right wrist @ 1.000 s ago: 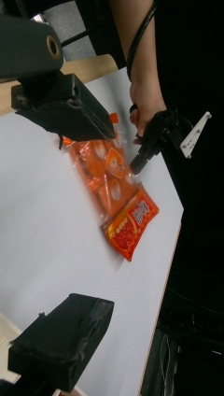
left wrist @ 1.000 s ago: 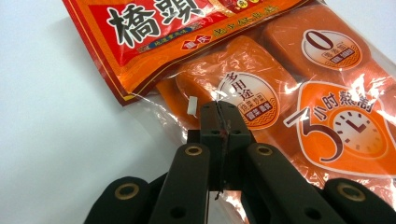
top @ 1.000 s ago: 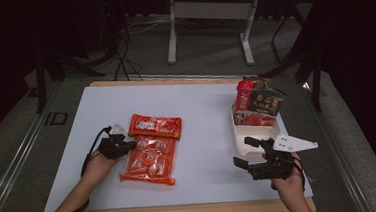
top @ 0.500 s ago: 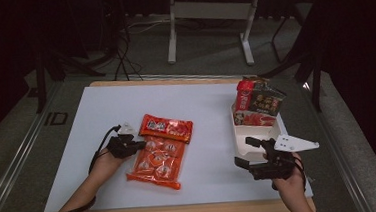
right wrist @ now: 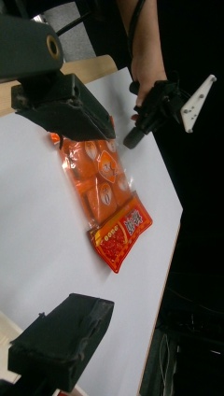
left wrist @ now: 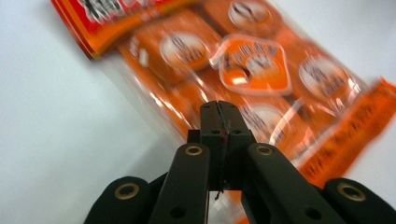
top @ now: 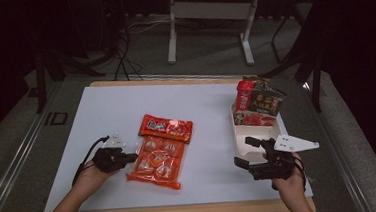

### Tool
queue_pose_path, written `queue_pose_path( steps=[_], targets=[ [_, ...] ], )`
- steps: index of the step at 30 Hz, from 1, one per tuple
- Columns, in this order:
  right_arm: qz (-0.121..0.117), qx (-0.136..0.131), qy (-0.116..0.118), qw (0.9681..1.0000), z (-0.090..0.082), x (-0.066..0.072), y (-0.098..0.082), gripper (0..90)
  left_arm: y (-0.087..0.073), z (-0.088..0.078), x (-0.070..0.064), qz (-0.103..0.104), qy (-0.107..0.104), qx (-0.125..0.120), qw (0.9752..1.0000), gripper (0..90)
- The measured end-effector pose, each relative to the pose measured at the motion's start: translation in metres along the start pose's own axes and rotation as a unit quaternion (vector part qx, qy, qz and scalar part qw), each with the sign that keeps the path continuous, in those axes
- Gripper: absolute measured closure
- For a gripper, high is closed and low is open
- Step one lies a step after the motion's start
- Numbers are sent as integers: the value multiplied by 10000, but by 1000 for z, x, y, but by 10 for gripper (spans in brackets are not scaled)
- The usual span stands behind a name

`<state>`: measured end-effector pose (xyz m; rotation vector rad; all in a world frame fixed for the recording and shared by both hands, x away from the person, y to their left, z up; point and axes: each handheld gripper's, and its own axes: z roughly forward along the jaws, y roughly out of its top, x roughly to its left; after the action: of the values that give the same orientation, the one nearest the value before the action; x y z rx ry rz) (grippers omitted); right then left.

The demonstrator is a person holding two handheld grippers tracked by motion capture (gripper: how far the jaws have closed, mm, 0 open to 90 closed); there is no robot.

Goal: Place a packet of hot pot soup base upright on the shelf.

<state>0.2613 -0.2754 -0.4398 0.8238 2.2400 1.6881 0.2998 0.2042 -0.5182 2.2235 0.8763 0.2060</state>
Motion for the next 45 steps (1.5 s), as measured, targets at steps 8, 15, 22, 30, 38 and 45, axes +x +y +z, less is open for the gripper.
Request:
queue_pose_path(
  steps=[8,15,22,30,38,45],
  targets=[
    [-29,-4,3,10000,0,1,1,151,-13,9,-3,22,-88,336,9994,899],
    [-24,-5,18,10000,0,1,0,151,-10,14,-8,45,-163,287,9994,899],
    [-27,7,20,10000,1,1,0,151,-4,21,-16,108,-364,266,9989,899],
    [-22,18,31,10000,2,1,0,151,2,29,-24,135,-592,179,9980,898],
    [-10,30,36,10000,2,0,-1,151,2,27,-22,123,-573,-11,9983,895],
    [-16,7,21,10000,0,0,0,151,10,8,-4,-429,-196,-560,9973,788]
  ],
)
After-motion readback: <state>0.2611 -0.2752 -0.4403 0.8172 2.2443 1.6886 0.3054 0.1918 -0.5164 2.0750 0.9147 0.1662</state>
